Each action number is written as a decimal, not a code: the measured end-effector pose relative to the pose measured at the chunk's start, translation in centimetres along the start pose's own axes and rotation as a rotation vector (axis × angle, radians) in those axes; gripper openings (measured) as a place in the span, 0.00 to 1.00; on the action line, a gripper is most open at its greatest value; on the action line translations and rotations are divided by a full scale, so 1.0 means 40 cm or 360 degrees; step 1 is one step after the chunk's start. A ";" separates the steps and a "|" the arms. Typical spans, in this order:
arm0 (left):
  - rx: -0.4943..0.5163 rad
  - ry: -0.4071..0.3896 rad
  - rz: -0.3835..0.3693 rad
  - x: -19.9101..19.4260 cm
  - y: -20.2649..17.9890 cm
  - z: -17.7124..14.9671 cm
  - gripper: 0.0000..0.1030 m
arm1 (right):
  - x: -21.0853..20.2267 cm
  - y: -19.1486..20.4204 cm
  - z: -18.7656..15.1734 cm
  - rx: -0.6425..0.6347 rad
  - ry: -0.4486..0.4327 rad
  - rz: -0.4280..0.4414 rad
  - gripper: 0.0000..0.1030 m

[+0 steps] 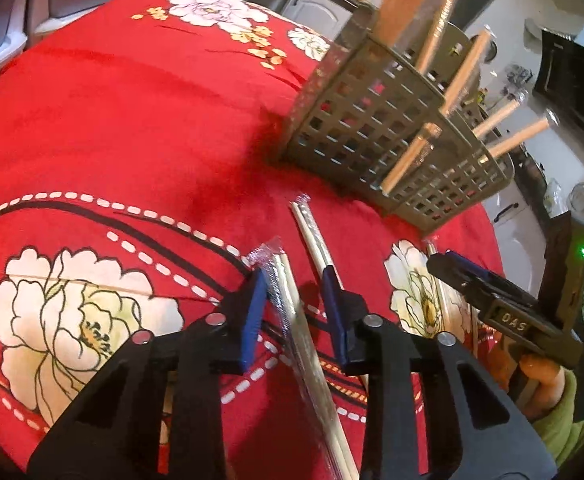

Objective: Organize utensils
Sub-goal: 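Close the left gripper on a wrapped chopstick while the right gripper grasps another, then lift both held chopsticks up over the grey caddy, then lower both chopsticks into caddy slots and open both grippers, then withdraw both open grippers toward the last wrapped chopsticks on the tablecloth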

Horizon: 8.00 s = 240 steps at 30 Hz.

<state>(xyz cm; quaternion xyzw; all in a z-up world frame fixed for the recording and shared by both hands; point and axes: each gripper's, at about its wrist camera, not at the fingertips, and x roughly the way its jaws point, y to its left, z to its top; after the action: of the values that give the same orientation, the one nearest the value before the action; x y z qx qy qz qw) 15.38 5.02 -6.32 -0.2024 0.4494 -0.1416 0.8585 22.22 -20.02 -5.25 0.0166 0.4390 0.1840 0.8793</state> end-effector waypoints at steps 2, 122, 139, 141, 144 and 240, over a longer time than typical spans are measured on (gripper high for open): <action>-0.0007 0.0002 0.0011 0.003 0.003 0.004 0.15 | 0.012 0.006 0.008 -0.0023 0.0007 -0.0014 0.61; 0.0486 -0.0878 -0.0166 -0.383 -0.413 0.353 0.01 | -0.548 0.157 0.279 -0.0251 -0.1160 0.0274 0.06; 0.0453 -0.1044 0.0030 -0.329 -0.377 0.402 0.01 | -0.492 0.112 0.346 -0.0174 -0.1237 0.0100 0.06; 0.0438 -0.1033 0.0044 -0.306 -0.364 0.402 0.01 | -0.464 0.102 0.349 -0.0159 -0.1216 0.0071 0.06; 0.0433 -0.1024 0.0078 -0.277 -0.345 0.406 0.01 | -0.422 0.086 0.349 -0.0136 -0.1173 0.0051 0.06; 0.0033 -0.0259 0.0165 -0.073 -0.071 0.030 0.82 | -0.200 -0.058 -0.071 0.0104 -0.0357 -0.0031 0.64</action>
<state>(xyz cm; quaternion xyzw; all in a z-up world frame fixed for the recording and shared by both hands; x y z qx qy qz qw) 14.56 4.04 -2.29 -0.1807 0.3865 -0.0848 0.9004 16.35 -25.27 -1.34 0.0614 0.3436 0.1580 0.9237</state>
